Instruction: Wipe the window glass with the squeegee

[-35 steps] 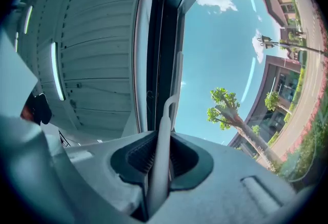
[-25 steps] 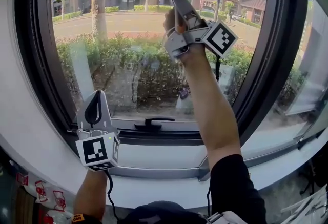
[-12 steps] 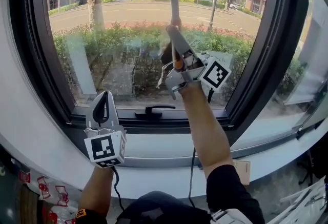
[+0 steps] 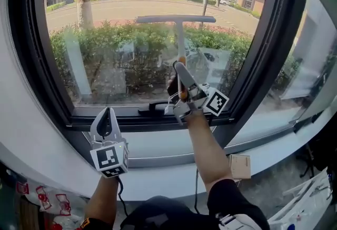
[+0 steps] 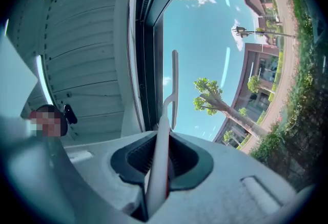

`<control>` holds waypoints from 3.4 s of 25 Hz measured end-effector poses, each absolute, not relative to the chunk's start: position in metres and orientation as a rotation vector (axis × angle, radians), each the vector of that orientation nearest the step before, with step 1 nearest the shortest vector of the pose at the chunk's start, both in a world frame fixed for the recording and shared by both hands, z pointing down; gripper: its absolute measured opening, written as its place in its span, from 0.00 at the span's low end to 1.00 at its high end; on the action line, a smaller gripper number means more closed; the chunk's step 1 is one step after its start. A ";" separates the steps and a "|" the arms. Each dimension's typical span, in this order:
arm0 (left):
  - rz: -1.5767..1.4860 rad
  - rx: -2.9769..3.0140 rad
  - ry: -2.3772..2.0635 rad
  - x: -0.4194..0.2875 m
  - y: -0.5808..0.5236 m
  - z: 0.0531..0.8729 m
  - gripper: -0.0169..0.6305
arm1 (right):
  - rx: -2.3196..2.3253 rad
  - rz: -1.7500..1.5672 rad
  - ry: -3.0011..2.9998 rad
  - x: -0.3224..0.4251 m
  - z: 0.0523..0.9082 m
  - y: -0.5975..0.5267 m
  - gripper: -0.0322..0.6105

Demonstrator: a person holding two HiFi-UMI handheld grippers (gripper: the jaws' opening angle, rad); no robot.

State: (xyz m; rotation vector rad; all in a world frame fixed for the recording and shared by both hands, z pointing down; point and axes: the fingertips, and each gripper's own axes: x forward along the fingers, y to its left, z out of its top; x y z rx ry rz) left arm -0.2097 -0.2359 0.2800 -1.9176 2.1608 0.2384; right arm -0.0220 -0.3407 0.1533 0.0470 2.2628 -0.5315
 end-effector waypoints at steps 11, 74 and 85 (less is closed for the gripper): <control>0.223 -2.013 2.158 -0.223 -0.219 0.312 0.05 | -0.012 -0.534 2.270 -0.021 0.156 -0.339 0.13; 0.277 -1.989 2.136 -0.059 -0.306 0.305 0.05 | 0.107 -0.545 2.321 0.100 0.200 -0.364 0.13; 0.261 -1.880 2.084 -0.053 -0.306 0.263 0.05 | 0.157 -0.449 2.339 0.126 0.133 -0.367 0.13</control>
